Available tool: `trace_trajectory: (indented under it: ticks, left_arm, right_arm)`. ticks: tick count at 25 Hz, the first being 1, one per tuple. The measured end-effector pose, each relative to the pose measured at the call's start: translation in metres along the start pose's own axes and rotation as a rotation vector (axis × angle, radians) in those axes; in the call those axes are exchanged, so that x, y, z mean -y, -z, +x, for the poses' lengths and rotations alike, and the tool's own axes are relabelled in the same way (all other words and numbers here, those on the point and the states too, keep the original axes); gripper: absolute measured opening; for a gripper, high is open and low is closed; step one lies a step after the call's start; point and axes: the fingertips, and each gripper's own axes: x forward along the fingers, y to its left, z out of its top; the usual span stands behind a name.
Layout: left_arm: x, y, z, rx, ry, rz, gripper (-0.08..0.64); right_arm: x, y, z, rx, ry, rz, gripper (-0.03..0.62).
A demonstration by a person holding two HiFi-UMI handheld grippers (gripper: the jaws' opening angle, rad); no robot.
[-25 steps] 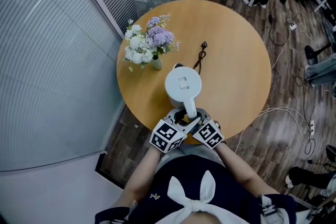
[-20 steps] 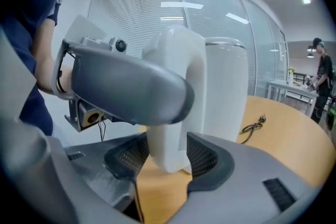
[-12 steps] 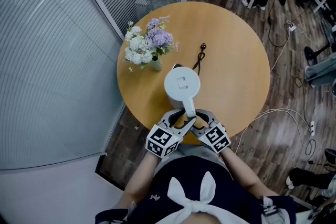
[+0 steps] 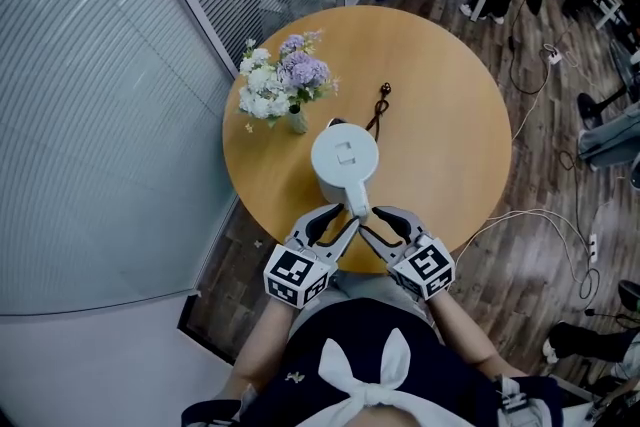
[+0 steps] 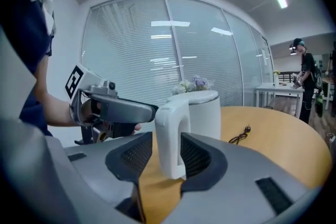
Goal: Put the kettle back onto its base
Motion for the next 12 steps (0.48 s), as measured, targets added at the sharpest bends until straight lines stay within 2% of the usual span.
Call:
trace_trajectory:
  ticks: [3,8,12]
  left_arm:
    - [0.001,-0.019,-0.006,0.034,-0.024,-0.011,0.144]
    - [-0.012,-0.041,-0.010,0.039,-0.151,0.007,0.081]
    - [-0.012,-0.054,-0.014,0.067,-0.187,0.017,0.067]
  right_arm:
    - [0.000,-0.025,-0.011,0.072,0.022,0.012,0.153]
    - [0.001,-0.059,-0.023,0.168,0.072,-0.008,0.080]
    - [0.005,-0.077,-0.026,0.208,0.119,0.024,0.048]
